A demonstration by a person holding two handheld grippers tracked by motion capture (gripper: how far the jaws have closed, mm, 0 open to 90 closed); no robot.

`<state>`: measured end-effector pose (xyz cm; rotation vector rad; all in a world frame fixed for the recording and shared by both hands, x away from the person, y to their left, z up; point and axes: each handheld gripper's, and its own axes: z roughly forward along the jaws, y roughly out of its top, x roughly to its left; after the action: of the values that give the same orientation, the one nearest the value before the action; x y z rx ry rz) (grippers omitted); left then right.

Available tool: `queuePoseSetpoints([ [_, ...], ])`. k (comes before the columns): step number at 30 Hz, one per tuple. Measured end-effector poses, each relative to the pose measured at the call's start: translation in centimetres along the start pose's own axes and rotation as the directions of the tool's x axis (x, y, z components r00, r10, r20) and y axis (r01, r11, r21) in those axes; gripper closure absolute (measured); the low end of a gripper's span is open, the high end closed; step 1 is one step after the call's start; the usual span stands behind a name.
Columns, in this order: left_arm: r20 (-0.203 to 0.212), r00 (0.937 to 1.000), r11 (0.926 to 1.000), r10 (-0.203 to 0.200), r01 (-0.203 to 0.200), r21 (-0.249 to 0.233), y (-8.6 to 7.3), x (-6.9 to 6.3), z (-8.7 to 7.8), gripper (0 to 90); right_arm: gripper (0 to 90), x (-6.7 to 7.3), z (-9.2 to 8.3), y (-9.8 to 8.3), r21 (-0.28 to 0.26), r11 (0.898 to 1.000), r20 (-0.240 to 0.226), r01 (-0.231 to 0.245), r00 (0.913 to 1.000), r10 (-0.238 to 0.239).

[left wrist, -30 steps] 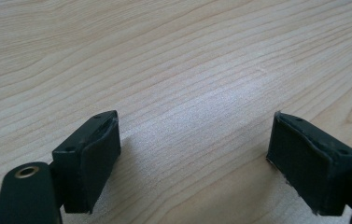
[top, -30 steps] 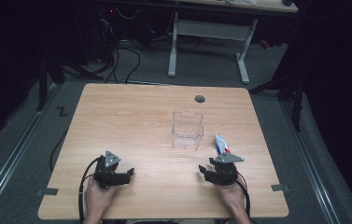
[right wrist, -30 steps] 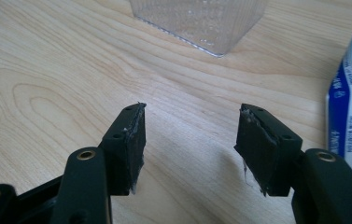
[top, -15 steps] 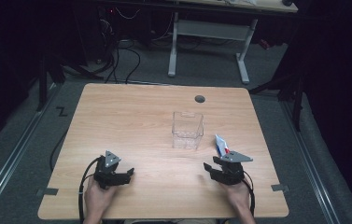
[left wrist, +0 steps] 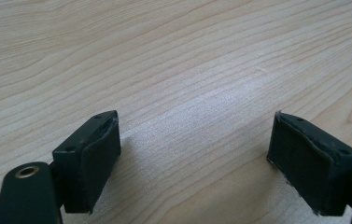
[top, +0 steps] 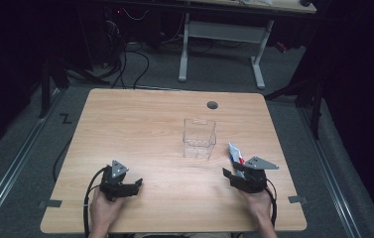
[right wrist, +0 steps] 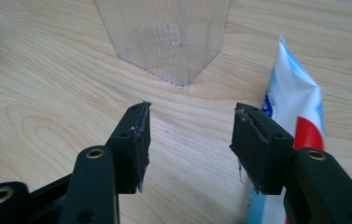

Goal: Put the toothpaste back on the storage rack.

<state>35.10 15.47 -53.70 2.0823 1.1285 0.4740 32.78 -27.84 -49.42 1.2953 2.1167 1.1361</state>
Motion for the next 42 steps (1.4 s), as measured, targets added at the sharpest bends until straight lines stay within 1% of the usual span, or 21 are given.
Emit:
queuePoseSetpoints([
  [1,0.0,1.0,1.0,0.0,0.0,0.0,0.0,0.0,0.0,17.0,46.7,-0.4,-0.2,0.0,-0.004,1.0,0.003,-0.004,1.0,0.004],
  [3,0.0,1.0,1.0,0.0,0.0,0.0,0.0,0.0,0.0,17.0,46.3,-0.5,-0.2,0.0,-0.007,1.0,0.005,-0.006,1.0,0.006],
  [7,0.001,1.0,1.0,0.001,-0.001,0.001,0.0,0.0,0.0,17.0,44.8,-1.1,-0.6,-0.1,-0.036,0.999,0.025,-0.03,0.9992,0.031],
  [8,0.001,1.0,1.0,0.001,-0.001,0.001,0.0,0.0,0.0,17.0,43.6,-1.5,-0.8,-0.1,-0.044,0.997,0.029,-0.058,0.9978,0.059],
  [9,0.001,1.0,1.0,0.001,-0.001,0.001,0.0,0.0,0.0,17.0,43.6,-1.5,-0.8,-0.1,-0.044,0.997,0.029,-0.058,0.9978,0.059],
  [10,0.001,1.0,1.0,0.001,-0.001,0.001,0.0,0.0,0.0,17.0,43.9,-1.9,-1.0,-0.2,-0.051,0.995,0.042,-0.083,0.9955,0.085],
  [13,0.001,1.0,1.0,0.001,-0.001,0.0,0.0,0.0,0.0,17.0,44.9,-2.3,-1.3,-0.2,-0.056,0.995,0.056,-0.088,0.9942,0.091],
  [15,0.001,1.0,1.0,0.001,-0.001,0.001,0.0,0.0,0.0,17.0,44.7,-2.6,-1.3,-0.3,-0.054,0.995,0.072,-0.078,0.994,0.082],
  [19,0.001,1.0,1.0,0.001,-0.001,0.001,0.0,0.0,0.0,17.1,44.4,-2.9,-1.5,-0.3,-0.054,0.994,0.079,-0.093,0.9922,0.097],
  [20,0.001,1.0,1.0,0.001,-0.001,0.001,0.0,0.0,0.0,17.0,43.8,-3.3,-1.6,-0.4,-0.062,0.992,0.084,-0.108,0.9901,0.113],
  [21,0.001,1.0,1.0,0.001,-0.001,0.001,0.0,0.0,0.0,17.1,43.8,-3.3,-1.6,-0.4,-0.062,0.992,0.084,-0.108,0.9901,0.113],
  [22,0.0,1.0,1.0,0.001,-0.001,0.001,0.0,0.0,0.0,17.0,42.5,-3.7,-1.7,-0.4,-0.062,0.99,0.087,-0.126,0.9876,0.131],
  [24,0.0,1.0,1.0,0.001,-0.001,0.001,0.0,0.0,0.0,17.1,41.1,-4.1,-1.7,-0.4,-0.049,0.988,0.085,-0.147,0.985,0.15],
  [26,0.001,1.0,1.0,0.0,0.0,0.0,0.0,0.0,0.0,17.2,40.9,-4.3,-1.7,-0.4,-0.038,0.987,0.082,-0.153,0.9843,0.156],
  [29,0.0,1.0,1.0,-0.002,0.002,-0.001,0.0,0.0,0.0,17.3,39.5,-4.9,-1.6,-0.3,0.003,0.987,0.089,-0.164,0.9827,0.163],
  [32,-0.002,1.0,1.0,-0.003,0.003,0.0,0.0,0.0,0.0,17.3,39.0,-5.3,-1.4,0.0,0.021,0.988,0.083,-0.154,0.9849,0.152],
  [34,-0.001,1.0,1.0,-0.004,0.004,-0.001,0.0,0.0,0.0,17.3,38.2,-5.5,-1.2,0.2,0.037,0.989,0.089,-0.144,0.9861,0.14],
  [35,-0.002,1.0,1.0,-0.005,0.005,-0.003,0.0,0.0,0.0,17.3,37.8,-5.6,-1.2,0.3,0.041,0.988,0.092,-0.149,0.9852,0.145],
  [36,-0.003,1.0,1.0,-0.005,0.005,-0.003,0.0,0.0,0.0,17.3,35.9,-5.9,-1.0,0.5,0.058,0.988,0.095,-0.146,0.9856,0.14],
  [40,-0.003,1.0,1.0,-0.004,0.004,-0.001,0.0,0.0,0.0,17.3,35.4,-6.0,-0.7,0.9,0.073,0.987,0.083,-0.14,0.9875,0.134],
  [42,-0.003,1.0,1.0,-0.005,0.005,-0.001,0.0,0.0,0.0,17.3,35.8,-5.9,-0.4,1.2,0.084,0.989,0.078,-0.124,0.99,0.118],
])
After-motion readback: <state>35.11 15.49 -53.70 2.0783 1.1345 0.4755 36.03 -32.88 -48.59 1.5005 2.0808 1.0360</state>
